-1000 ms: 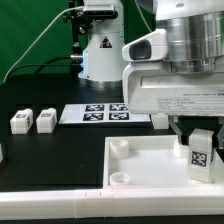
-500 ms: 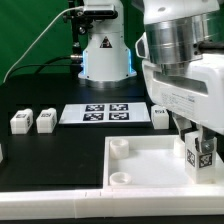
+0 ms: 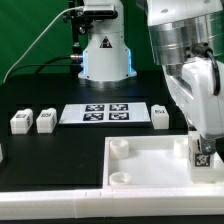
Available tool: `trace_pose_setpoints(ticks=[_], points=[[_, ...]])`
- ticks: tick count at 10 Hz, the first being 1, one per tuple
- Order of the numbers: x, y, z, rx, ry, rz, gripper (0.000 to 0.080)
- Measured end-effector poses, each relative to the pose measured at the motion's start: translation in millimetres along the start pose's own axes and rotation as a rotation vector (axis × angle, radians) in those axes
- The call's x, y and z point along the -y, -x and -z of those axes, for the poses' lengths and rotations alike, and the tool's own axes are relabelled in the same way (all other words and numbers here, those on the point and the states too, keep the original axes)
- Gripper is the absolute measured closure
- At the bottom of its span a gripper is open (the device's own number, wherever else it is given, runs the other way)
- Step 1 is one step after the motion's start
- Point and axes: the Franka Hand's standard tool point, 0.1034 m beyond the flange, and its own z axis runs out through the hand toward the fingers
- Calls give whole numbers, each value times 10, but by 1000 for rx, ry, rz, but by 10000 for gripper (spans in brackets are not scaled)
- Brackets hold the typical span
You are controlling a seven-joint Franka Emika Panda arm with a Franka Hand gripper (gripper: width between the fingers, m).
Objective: Assemble one leg
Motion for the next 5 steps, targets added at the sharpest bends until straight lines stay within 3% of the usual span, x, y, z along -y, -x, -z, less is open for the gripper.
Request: trace_pose_setpoints(ticks=[1,3,5], points=[[-31,64,-31,-6,7,155,210],[-56,118,-44,-13,25,524,162],[-49,89,-41,-15,25,691,153]])
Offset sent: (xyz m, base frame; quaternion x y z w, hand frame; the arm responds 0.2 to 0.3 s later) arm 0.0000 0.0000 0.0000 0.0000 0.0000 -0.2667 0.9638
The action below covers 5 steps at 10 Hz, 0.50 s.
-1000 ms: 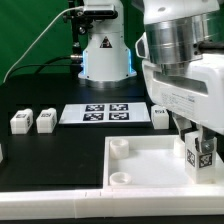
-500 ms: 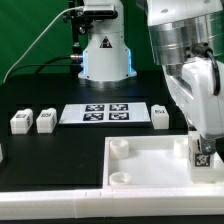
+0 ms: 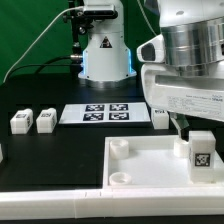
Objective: Assemble one leg
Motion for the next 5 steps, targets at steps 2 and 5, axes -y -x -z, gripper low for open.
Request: trace_pose_setpoints(ticks=[2,5], points=[[-15,-22,-1,-6,12,258,151],[33,-60,-1,-27,78,778,151]])
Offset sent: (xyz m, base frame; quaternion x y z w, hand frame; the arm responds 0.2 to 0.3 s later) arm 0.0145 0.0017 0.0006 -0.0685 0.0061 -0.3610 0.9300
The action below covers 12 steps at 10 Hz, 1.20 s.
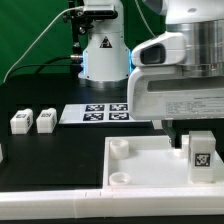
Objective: Assemble one leg
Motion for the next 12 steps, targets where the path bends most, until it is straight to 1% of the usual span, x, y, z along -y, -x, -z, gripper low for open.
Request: trace_pose_setpoints(ticks=[2,3,4,5,6,8,11,12], points=[[-7,1,-3,1,-3,-32,151],[-4,2,-3,1,-5,-82,264],[-1,3,-3,1,-5,-158,399],[-26,-2,-3,1,-4,-255,399],[-33,-2,-5,1,-3,-368,494],[-46,-4,-4,3,-6,-546,494],[-97,-8,-16,31,-41,-1049,495],[-73,7,-20,51,-52,-1265,495]])
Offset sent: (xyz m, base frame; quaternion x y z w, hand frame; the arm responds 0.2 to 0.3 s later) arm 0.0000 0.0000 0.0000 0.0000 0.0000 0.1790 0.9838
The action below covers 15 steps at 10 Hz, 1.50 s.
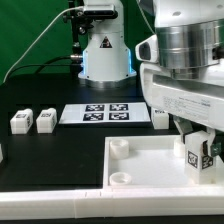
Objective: Assemble one leg
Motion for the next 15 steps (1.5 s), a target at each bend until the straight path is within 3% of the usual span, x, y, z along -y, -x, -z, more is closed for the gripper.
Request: trace_pose_setpoints(ticks=[2,3,5,6,7,8,9,13,15], points=[[8,60,-12,37,-9,-287,497],[20,84,-23,47,-31,-448,497],[13,83,-29,44,-33,-378,502],[10,89,-34,41,-32,-347,344],[-1,102,-47,30,-30,-168,220],[-12,115,-61,20,-25,47,220],[-17,133,-65,12,-21,203,164],[-16,130,-65,7,-23,557,151],[0,18,-38,-20,-12,880,151]])
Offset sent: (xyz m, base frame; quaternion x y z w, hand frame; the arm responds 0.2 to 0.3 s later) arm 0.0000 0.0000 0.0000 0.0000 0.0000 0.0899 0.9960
